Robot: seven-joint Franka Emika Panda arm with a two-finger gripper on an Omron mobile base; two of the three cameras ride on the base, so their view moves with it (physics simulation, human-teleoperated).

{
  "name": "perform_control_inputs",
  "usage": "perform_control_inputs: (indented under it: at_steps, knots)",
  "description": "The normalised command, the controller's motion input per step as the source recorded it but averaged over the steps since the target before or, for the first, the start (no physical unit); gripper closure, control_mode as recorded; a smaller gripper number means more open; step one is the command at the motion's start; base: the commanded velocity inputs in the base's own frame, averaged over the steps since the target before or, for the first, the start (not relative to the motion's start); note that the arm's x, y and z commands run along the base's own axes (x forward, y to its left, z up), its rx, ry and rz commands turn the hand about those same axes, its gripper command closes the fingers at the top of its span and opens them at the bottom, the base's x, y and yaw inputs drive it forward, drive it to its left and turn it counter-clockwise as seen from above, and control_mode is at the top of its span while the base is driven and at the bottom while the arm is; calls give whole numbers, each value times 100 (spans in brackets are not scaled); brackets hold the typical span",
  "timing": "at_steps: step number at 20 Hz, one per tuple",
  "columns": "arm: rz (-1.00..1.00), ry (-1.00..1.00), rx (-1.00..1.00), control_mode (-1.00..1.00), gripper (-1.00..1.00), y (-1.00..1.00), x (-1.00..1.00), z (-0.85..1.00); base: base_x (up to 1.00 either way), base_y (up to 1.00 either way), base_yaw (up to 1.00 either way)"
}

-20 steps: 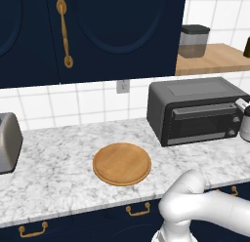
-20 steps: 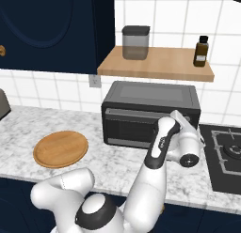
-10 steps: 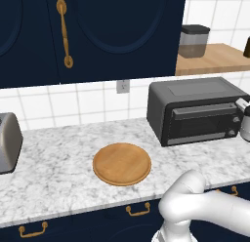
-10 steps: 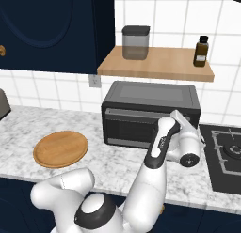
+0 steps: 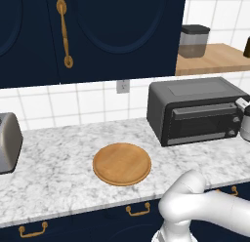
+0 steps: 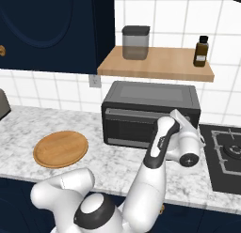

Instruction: Pick up the kebab skewer and baguette bread, and place them inside the toaster oven. Close the toaster oven door and start by setting the timer.

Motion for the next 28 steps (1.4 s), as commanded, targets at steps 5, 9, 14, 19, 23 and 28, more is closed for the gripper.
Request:
perform_control_inputs:
  at_steps: [5,9,14,19,23,28]
  knots:
    - [0,0,0,-100,100,0,0,0,0,0,0]
    - [0,0,0,-100,100,0,0,0,0,0,0]
    - [0,0,6,-100,100,-6,-6,0,0,0,0]
    - [-1,0,13,-100,100,-3,-13,-4,0,0,0]
    - [-2,0,15,-100,100,-2,-13,-4,0,0,0]
    - [-3,0,18,-100,100,-4,-10,-3,0,0,0]
